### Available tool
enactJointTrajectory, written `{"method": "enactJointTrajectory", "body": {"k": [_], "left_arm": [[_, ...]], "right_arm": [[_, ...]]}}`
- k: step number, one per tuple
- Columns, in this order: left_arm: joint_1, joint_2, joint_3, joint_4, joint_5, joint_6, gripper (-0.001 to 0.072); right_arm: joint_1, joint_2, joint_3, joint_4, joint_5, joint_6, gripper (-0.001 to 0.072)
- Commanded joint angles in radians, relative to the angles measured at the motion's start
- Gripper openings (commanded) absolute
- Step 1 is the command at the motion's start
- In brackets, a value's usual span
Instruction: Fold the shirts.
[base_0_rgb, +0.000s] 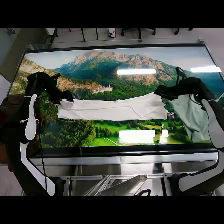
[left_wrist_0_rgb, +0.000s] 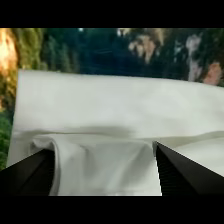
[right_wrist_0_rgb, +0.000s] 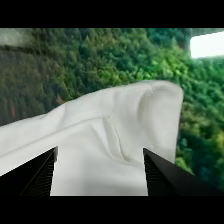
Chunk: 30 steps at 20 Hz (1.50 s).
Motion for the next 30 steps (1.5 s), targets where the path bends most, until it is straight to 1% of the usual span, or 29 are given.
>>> {"method": "enactJointTrajectory", "body": {"k": [1,4,7,9,16,17,18,19,20,21,22,25,28,30], "left_arm": [[-0.019,-0.013,0.115,-0.001,0.068,-0.001,0.0662],[-0.018,-0.002,0.205,-0.001,0.148,-0.027,0.0662],[-0.008,0.073,0.137,-0.001,0.117,-0.045,0.0662],[-0.004,0.119,0.099,-0.002,0.101,-0.071,0.0662],[-0.044,0.217,0.099,-0.004,0.085,-0.073,0.0661],[-0.06,0.22,0.099,-0.004,0.081,-0.073,0.066],[-0.076,0.219,0.099,-0.005,0.079,-0.073,0.0659],[-0.096,0.216,0.099,-0.012,0.074,-0.073,0.059],[-0.117,0.211,0.099,-0.038,0.067,-0.073,0.0371],[-0.137,0.203,0.099,-0.078,0.045,-0.072,0.0104],[-0.156,0.196,0.099,-0.114,0.015,-0.071,0.0024],[-0.233,0.154,0.098,-0.234,-0.078,-0.071,0.0023],[-0.359,0.065,0.098,-0.248,-0.13,-0.072,0.0023],[-0.45,-0.008,0.099,-0.261,-0.166,-0.071,0.0023]], "right_arm": [[-0.082,-0.013,0.108,-0.039,-0.234,-0.011,0.0596],[-0.143,-0.055,0.112,-0.035,-0.352,-0.064,0.0597],[-0.164,-0.116,0.112,-0.029,-0.36,-0.065,0.0596],[-0.159,-0.151,0.112,0.024,-0.36,-0.105,0.0596],[-0.137,-0.222,0.112,0.065,-0.384,-0.127,0.0589],[-0.128,-0.228,0.112,0.074,-0.392,-0.129,0.0534],[-0.117,-0.233,0.112,0.082,-0.399,-0.142,0.0445],[-0.106,-0.237,0.112,0.082,-0.398,-0.143,0.0425],[-0.093,-0.237,0.112,0.083,-0.397,-0.162,0.0337],[-0.081,-0.237,0.114,0.084,-0.398,-0.189,0.0129],[-0.071,-0.237,0.123,0.082,-0.401,-0.194,0.0017],[-0.064,-0.212,0.177,0.083,-0.425,-0.187,0.0016],[-0.064,-0.136,0.262,0.092,-0.504,-0.155,0.0016],[-0.056,-0.055,0.32,0.117,-0.553,-0.13,0.0016]]}}
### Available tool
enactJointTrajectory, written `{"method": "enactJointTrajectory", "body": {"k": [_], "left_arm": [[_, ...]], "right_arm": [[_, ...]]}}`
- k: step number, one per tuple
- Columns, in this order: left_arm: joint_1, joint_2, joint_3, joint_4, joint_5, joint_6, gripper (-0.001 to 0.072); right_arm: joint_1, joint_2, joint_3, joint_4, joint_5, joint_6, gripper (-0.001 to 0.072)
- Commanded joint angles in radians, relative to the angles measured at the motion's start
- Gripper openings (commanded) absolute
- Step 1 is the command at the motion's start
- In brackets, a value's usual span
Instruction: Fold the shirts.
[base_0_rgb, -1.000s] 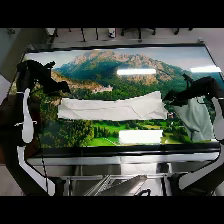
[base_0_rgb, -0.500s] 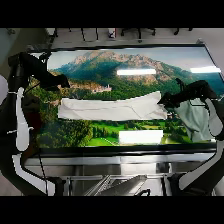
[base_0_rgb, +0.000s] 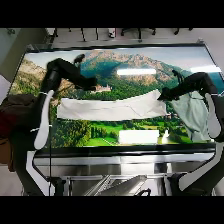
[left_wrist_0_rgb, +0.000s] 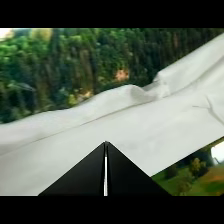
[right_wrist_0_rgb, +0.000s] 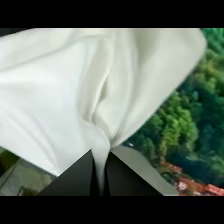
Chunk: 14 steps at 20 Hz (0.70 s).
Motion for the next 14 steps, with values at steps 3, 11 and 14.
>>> {"method": "enactJointTrajectory", "body": {"k": [3,11,14], "left_arm": [[-0.227,-0.178,0.0,-0.055,-0.135,0.0,0.0022],[-0.307,-0.287,0.067,-0.185,-0.208,0.0,0.0022],[-0.294,-0.233,0.072,-0.235,-0.21,0.0,0.0023]], "right_arm": [[0.024,0.204,0.156,0.053,-0.139,0.079,0.0016],[0.072,0.414,0.198,0.065,-0.162,0.146,0.0017],[0.081,0.418,0.197,0.064,-0.162,0.158,0.0016]]}}
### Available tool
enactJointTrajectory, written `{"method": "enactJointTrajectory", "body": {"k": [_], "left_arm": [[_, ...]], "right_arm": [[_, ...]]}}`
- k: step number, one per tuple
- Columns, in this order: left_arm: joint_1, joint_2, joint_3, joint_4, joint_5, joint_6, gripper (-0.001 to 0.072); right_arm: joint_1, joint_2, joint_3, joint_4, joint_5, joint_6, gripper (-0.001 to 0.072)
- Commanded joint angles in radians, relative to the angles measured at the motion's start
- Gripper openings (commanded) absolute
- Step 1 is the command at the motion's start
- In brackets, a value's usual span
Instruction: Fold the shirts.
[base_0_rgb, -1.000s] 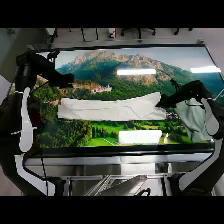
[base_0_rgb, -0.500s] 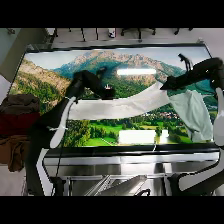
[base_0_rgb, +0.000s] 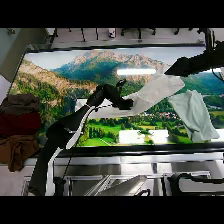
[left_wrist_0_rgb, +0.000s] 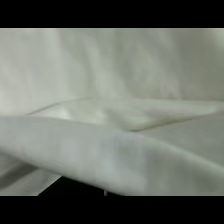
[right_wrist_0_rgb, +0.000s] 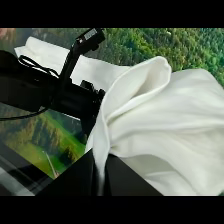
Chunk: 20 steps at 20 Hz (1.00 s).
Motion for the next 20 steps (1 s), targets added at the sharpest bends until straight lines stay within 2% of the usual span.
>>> {"method": "enactJointTrajectory", "body": {"k": [1,6,9,12,14,15,17,18,19,20], "left_arm": [[0.015,0.061,0.005,-0.057,0.014,0.001,0.0022],[0.228,0.346,0.005,-0.064,0.279,0.027,0.0023],[0.428,0.579,0.005,-0.063,0.31,0.027,0.0023],[0.599,0.758,0.005,-0.062,0.316,0.029,0.0023],[0.685,0.838,0.001,-0.062,0.335,0.061,0.0023],[0.717,0.878,-0.022,-0.062,0.333,0.071,0.0023],[0.763,0.956,-0.098,-0.063,0.311,0.111,0.0022],[0.774,0.992,-0.147,-0.063,0.292,0.124,0.0023],[0.779,1.028,-0.199,-0.063,0.271,0.135,0.0023],[0.779,1.059,-0.246,-0.063,0.248,0.145,0.0023]], "right_arm": [[0.011,0.02,0.003,0.001,-0.002,0.022,0.0016],[0.078,-0.023,0.001,0.002,0.018,0.074,0.0016],[0.253,-0.056,0.001,0.002,0.166,0.112,0.0016],[0.503,-0.148,0.001,0.002,0.417,0.159,0.0017],[0.679,-0.262,0.001,0.003,0.596,0.179,0.0017],[0.765,-0.328,0.001,0.006,0.714,0.182,0.0018],[0.942,-0.471,0.002,0.004,1.093,0.203,0.0018],[1.015,-0.538,0.002,-0.001,1.291,0.193,0.0123],[1.056,-0.584,0.003,-0.003,1.406,0.194,0.0398],[1.07,-0.61,0.003,-0.003,1.45,0.194,0.0523]]}}
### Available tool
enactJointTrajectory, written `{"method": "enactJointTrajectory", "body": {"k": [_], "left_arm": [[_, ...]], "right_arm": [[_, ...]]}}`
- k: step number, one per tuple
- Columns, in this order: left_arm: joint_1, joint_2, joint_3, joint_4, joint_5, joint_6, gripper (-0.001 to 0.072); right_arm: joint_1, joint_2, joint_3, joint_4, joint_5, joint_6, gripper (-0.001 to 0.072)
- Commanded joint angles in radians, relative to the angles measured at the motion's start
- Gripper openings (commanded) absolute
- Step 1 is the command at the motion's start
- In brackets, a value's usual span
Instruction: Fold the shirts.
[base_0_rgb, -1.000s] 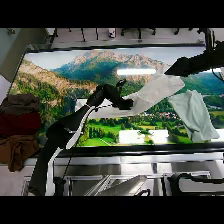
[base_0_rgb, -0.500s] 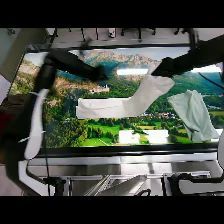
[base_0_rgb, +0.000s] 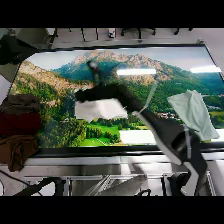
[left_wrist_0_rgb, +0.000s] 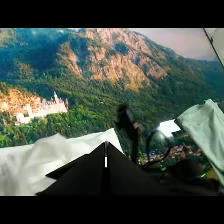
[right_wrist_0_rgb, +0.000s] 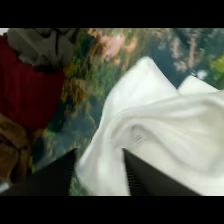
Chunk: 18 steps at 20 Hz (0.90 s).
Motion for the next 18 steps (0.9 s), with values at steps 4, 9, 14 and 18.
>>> {"method": "enactJointTrajectory", "body": {"k": [4,9,14,18], "left_arm": [[0.04,0.18,-0.251,0.0,-0.105,0.051,0.0022],[0.04,0.212,-0.32,0.0,-0.111,0.051,0.0023],[0.04,0.213,-0.32,-0.002,-0.104,0.05,0.0023],[0.04,0.213,-0.32,-0.002,-0.104,0.049,0.0023]], "right_arm": [[0.003,-0.051,0.002,-0.066,0.112,0.012,0.0517],[-0.323,0.132,0.002,-0.218,-0.407,0.063,0.0539],[-0.555,0.096,-0.043,-0.179,-0.717,0.141,0.0684],[-0.544,-0.029,-0.064,-0.075,-0.715,0.088,0.0684]]}}
